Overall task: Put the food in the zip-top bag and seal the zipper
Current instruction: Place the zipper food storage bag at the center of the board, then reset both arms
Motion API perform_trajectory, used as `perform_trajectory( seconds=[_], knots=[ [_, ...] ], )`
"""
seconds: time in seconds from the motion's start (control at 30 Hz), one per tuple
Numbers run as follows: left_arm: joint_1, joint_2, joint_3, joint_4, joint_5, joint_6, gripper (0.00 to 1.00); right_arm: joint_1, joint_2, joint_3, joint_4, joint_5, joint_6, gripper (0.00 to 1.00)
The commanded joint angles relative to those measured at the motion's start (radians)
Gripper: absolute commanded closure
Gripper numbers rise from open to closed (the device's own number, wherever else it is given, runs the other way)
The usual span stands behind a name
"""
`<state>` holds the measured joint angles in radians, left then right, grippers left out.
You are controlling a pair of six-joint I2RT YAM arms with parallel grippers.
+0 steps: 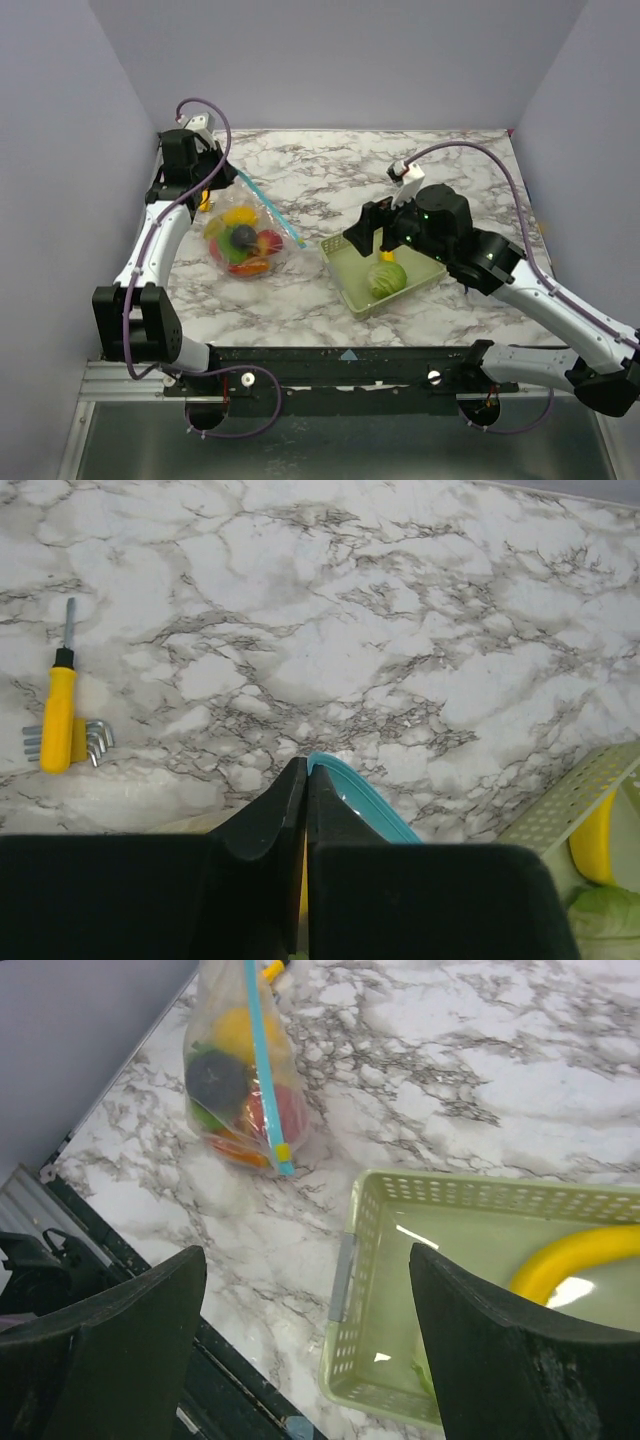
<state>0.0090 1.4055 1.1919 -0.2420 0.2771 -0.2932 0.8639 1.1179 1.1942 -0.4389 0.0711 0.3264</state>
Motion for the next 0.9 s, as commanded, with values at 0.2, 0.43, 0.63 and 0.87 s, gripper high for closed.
perform_trajectory(
  seconds=[0.2, 0.43, 0.63, 0.87],
  knots=[
    [-0.059, 0.071, 0.195, -0.176, 0.042, 0.017, 0.42, 0.001, -0.168, 0.068, -0.186, 0.269, 0.021, 0.12],
    [-0.089, -0.075, 0.219, -0.233, -0.061, 0.065, 0.02, 0.001, -0.200, 0.132, -0.252, 0.398, 0.032, 0.02],
    [-0.209, -0.252, 0.290, -0.269, -0.152, 0.142, 0.01, 0.001, -0.214, 0.208, -0.273, 0.488, 0.041, 0.00],
    [-0.352, -0.529, 0.185, 0.019, -0.093, 0.182, 0.01, 0.001, -0.233, 0.318, -0.284, 0.541, 0.047, 0.00]
  ],
)
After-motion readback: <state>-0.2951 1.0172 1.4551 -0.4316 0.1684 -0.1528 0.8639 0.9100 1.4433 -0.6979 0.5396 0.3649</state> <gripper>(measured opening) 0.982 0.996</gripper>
